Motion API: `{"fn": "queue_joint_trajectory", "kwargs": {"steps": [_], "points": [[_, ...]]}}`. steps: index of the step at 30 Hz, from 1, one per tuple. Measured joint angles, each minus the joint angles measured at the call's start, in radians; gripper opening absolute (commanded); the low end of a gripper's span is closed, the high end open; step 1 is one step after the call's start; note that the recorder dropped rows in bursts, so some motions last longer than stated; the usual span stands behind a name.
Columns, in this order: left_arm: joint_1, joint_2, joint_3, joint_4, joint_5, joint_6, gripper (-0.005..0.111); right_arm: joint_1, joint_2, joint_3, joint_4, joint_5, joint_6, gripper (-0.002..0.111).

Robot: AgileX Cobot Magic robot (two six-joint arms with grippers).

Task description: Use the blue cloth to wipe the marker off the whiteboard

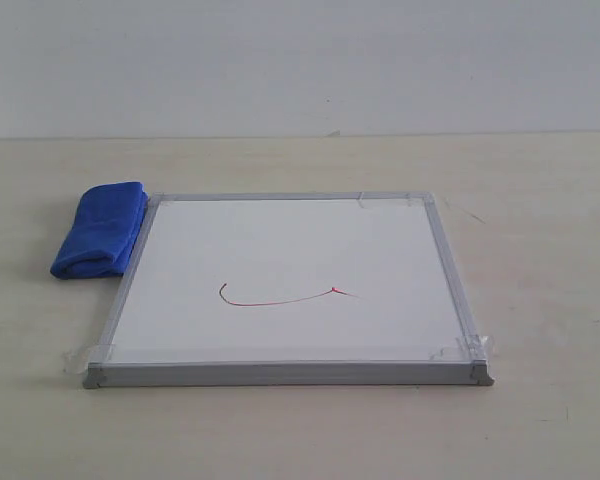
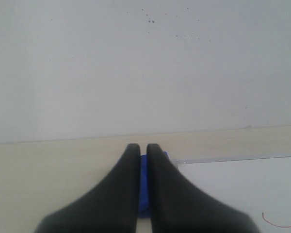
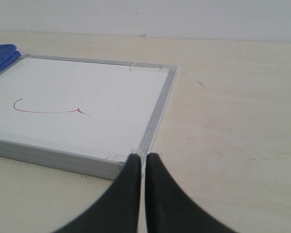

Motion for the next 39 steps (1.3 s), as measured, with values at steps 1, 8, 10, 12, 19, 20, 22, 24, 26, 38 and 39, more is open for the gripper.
{"fn": "queue_joint_trajectory", "kwargs": {"steps": [1, 8, 10, 12, 19, 20, 22, 24, 26, 38, 39], "points": [[0.000, 0.000, 0.000, 0.000, 0.000, 0.000, 0.004, 0.000, 0.000, 0.000, 0.000, 0.000, 0.000, 0.000], [0.000, 0.000, 0.000, 0.000, 0.000, 0.000, 0.004, 0.000, 0.000, 0.000, 0.000, 0.000, 0.000, 0.000], [0.000, 0.000, 0.000, 0.000, 0.000, 0.000, 0.004, 0.000, 0.000, 0.000, 0.000, 0.000, 0.000, 0.000], [0.000, 0.000, 0.000, 0.000, 0.000, 0.000, 0.004, 0.000, 0.000, 0.000, 0.000, 0.000, 0.000, 0.000], [0.000, 0.000, 0.000, 0.000, 0.000, 0.000, 0.004, 0.000, 0.000, 0.000, 0.000, 0.000, 0.000, 0.000], [0.000, 0.000, 0.000, 0.000, 0.000, 0.000, 0.004, 0.000, 0.000, 0.000, 0.000, 0.000, 0.000, 0.000], [0.000, 0.000, 0.000, 0.000, 0.000, 0.000, 0.004, 0.000, 0.000, 0.000, 0.000, 0.000, 0.000, 0.000], [0.000, 0.000, 0.000, 0.000, 0.000, 0.000, 0.004, 0.000, 0.000, 0.000, 0.000, 0.000, 0.000, 0.000], [0.000, 0.000, 0.000, 0.000, 0.000, 0.000, 0.004, 0.000, 0.000, 0.000, 0.000, 0.000, 0.000, 0.000], [0.000, 0.000, -0.108, -0.033, 0.009, -0.090, 0.004, 0.000, 0.000, 0.000, 0.000, 0.000, 0.000, 0.000], [0.000, 0.000, -0.134, -0.041, 0.021, -0.094, 0.004, 0.000, 0.000, 0.000, 0.000, 0.000, 0.000, 0.000]]}}
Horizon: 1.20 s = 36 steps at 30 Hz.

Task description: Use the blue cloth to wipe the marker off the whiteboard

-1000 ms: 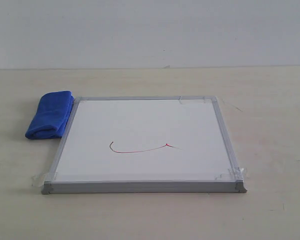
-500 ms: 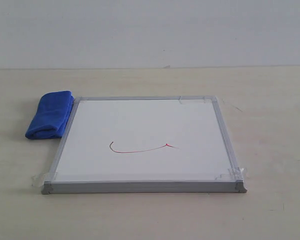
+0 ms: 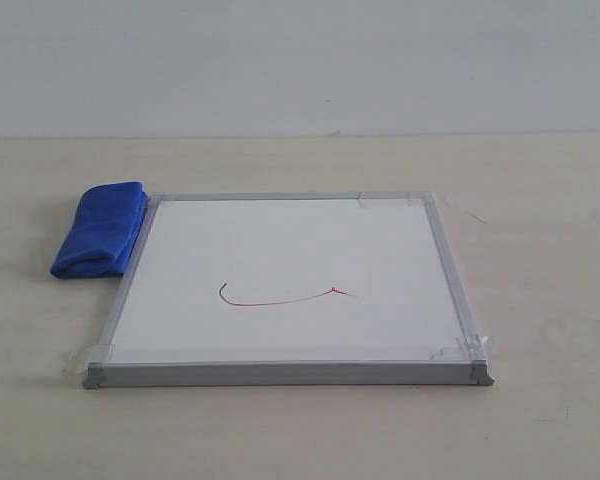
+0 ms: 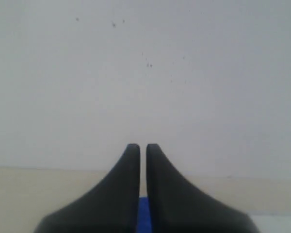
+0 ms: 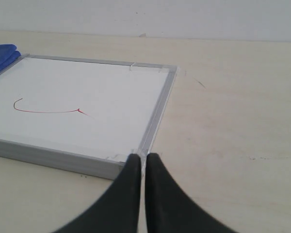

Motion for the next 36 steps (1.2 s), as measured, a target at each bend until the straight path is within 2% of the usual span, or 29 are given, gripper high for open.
{"fn": "queue_joint_trajectory", "kwargs": {"steps": [9, 19, 25, 30, 36], "points": [[0.000, -0.002, -0.210, -0.064, 0.220, -0.013, 0.004, 0.000, 0.000, 0.000, 0.000, 0.000, 0.000, 0.000], [0.000, -0.002, -0.237, -0.137, 0.207, -0.025, 0.004, 0.000, 0.000, 0.000, 0.000, 0.000, 0.000, 0.000], [0.000, 0.006, -0.255, -0.292, 0.221, 0.007, 0.004, 0.000, 0.000, 0.000, 0.000, 0.000, 0.000, 0.000], [0.000, 0.173, -0.387, -0.444, 0.279, 0.184, 0.004, 0.000, 0.000, 0.000, 0.000, 0.000, 0.000, 0.000], [0.000, 0.459, -0.615, -0.521, 0.421, 0.401, 0.004, 0.000, 0.000, 0.000, 0.000, 0.000, 0.000, 0.000]]}}
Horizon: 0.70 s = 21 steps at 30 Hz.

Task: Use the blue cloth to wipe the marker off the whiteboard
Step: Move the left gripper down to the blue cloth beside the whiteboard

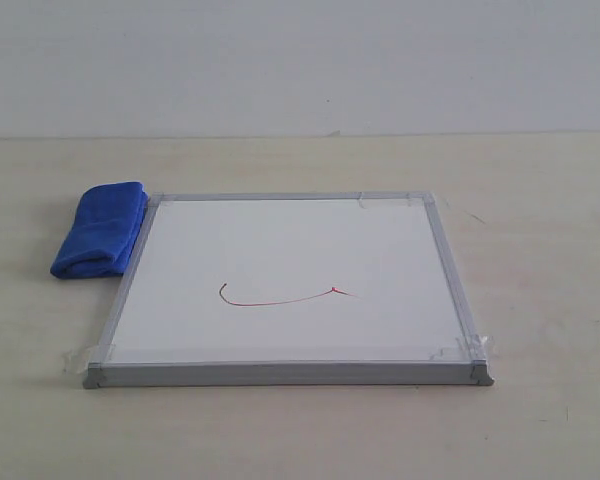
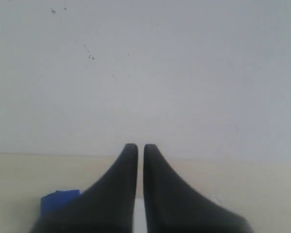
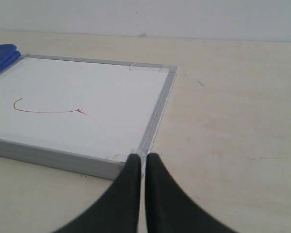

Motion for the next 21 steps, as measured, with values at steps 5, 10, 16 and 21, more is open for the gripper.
{"fn": "queue_joint_trajectory", "kwargs": {"steps": [5, 10, 16, 21], "points": [[0.000, 0.230, -0.161, -0.049, 0.155, 0.201, 0.004, 0.000, 0.000, 0.000, 0.000, 0.000, 0.000, 0.000], [0.000, 0.415, -0.227, -0.083, 0.211, 0.345, 0.004, 0.000, 0.000, 0.000, 0.000, 0.000, 0.000, 0.000], [0.000, 0.571, -0.229, -0.295, 0.221, 0.663, 0.004, 0.000, 0.000, 0.000, 0.000, 0.000, 0.000, 0.000], [0.000, 0.634, -0.229, -0.394, 0.152, 0.773, 0.028, 0.000, 0.000, 0.000, 0.000, 0.000, 0.000, 0.000]]}}
